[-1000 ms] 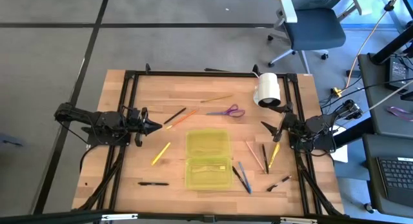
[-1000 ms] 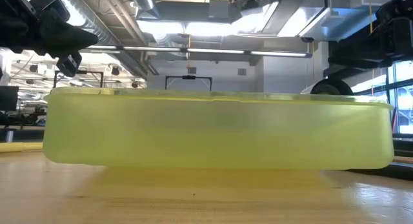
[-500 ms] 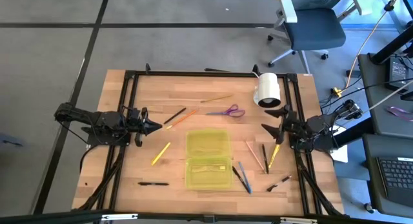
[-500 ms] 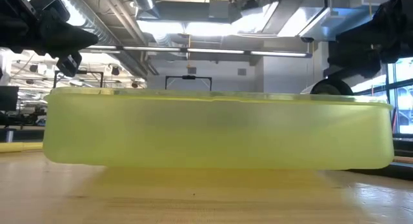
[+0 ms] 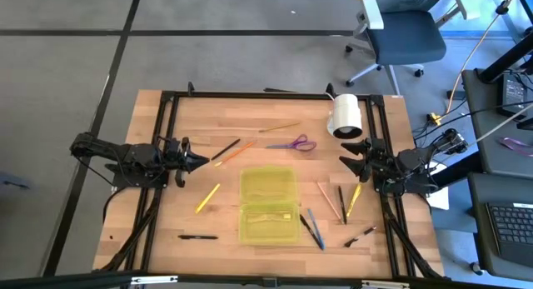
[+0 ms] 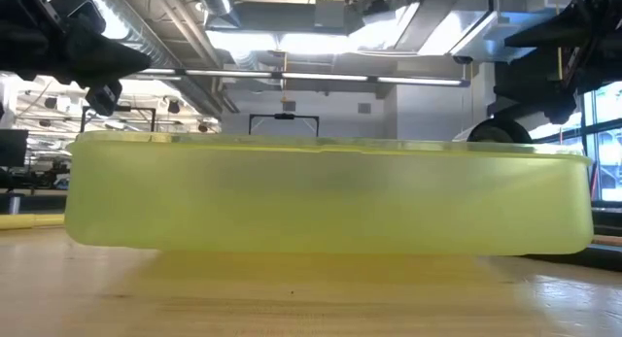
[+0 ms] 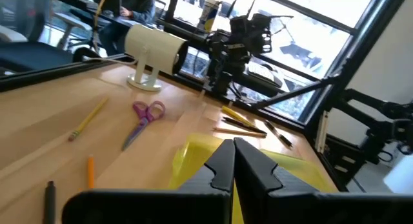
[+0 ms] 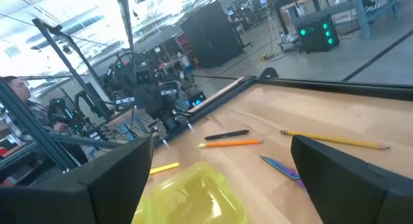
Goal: Pick & place school supplies into a supply box
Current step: Put the yellow marker into the yellow supply box
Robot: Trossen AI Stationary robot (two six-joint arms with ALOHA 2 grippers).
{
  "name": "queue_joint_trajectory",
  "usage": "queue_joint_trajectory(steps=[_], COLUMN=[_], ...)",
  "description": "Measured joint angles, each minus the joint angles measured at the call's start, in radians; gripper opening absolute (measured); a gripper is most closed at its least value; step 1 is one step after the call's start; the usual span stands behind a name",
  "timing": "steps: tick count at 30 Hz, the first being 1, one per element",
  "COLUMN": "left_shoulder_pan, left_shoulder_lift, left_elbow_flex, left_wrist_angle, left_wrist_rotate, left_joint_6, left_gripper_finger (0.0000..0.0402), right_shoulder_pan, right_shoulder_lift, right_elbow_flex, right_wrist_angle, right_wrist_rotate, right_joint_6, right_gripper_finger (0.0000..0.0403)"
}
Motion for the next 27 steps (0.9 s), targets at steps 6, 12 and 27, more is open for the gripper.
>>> queue_joint_trajectory(steps=[6, 12, 27], left_shoulder_pan=[0.0, 0.0, 0.0], left_shoulder_lift=[0.0, 0.0, 0.0], left_elbow_flex=[0.0, 0.0, 0.0], left_wrist_angle=[0.005, 0.005, 0.005], left_wrist_rotate=[-0.066, -0.077, -0.074], left_joint_6=[0.0, 0.021, 0.103], left_gripper_finger=[0.0004, 0.0004, 0.0004], right_shoulder_pan=[0.0, 0.0, 0.0], right_shoulder_lift=[0.0, 0.0, 0.0], right_elbow_flex=[0.0, 0.0, 0.0], right_wrist_angle=[0.0, 0.0, 0.0], right_wrist_rotate=[0.0, 0.002, 0.002], right_joint_6=[0.0, -0.059, -0.062], right_gripper_finger=[0.0369, 0.0369, 0.0369])
